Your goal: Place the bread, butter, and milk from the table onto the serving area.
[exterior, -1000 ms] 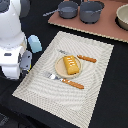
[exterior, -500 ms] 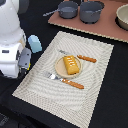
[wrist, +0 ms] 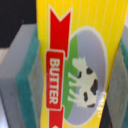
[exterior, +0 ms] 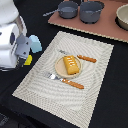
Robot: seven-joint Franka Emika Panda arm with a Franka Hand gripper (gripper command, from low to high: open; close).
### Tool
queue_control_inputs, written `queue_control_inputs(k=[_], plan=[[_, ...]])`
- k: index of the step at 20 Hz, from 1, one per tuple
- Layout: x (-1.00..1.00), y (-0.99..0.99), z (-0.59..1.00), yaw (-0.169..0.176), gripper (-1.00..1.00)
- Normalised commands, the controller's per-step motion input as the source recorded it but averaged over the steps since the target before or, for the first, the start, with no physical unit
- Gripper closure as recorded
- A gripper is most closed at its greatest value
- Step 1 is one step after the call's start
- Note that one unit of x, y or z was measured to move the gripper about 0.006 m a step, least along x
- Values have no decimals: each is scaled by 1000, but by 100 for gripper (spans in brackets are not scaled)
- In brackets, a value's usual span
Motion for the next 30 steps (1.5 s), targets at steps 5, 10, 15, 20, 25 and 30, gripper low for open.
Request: queue_control_inputs(k=[5,10,15,20,25,30], plan=[[961,-403,484,-17,100],[959,-374,246,-16,100],[966,-317,14,-24,100],[982,-243,-20,-31,100],[979,-195,-73,-42,100],[985,-125,-112,-47,100]])
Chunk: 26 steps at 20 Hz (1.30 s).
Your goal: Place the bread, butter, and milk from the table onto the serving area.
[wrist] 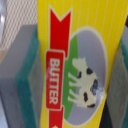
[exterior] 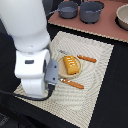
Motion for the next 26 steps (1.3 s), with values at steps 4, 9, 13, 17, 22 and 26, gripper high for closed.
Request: queue_control_inputs(k=[4,9,13,17,22,26], plan=[[886,-32,-190,-50,100],[546,0,-130,-39,100],[421,0,481,-48,-100],[240,0,1000,-74,-100],[-131,140,622,-21,-100],[-558,361,273,6,-100]])
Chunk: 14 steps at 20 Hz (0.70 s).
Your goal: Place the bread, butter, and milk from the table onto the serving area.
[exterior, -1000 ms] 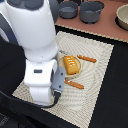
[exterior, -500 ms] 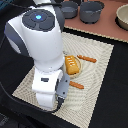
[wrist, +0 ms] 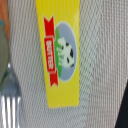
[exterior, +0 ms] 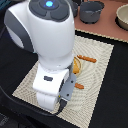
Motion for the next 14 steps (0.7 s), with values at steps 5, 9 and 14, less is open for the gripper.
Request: queue_control_inputs(k=[5,9,14], plan=[[-807,516,211,4,-100],[-845,507,57,18,-100],[-833,504,0,26,-100]])
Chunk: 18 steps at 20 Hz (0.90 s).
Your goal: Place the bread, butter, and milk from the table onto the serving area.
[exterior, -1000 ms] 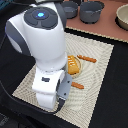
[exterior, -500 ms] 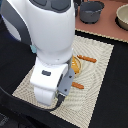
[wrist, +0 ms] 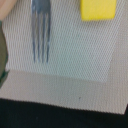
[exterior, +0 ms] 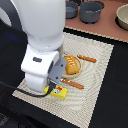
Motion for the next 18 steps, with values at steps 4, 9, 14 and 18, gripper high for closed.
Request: queue_control_inputs(k=[4,9,14,18], plan=[[-816,546,12,23,-100],[-818,579,162,22,-100],[-812,622,204,25,-100],[-809,624,173,31,-100]])
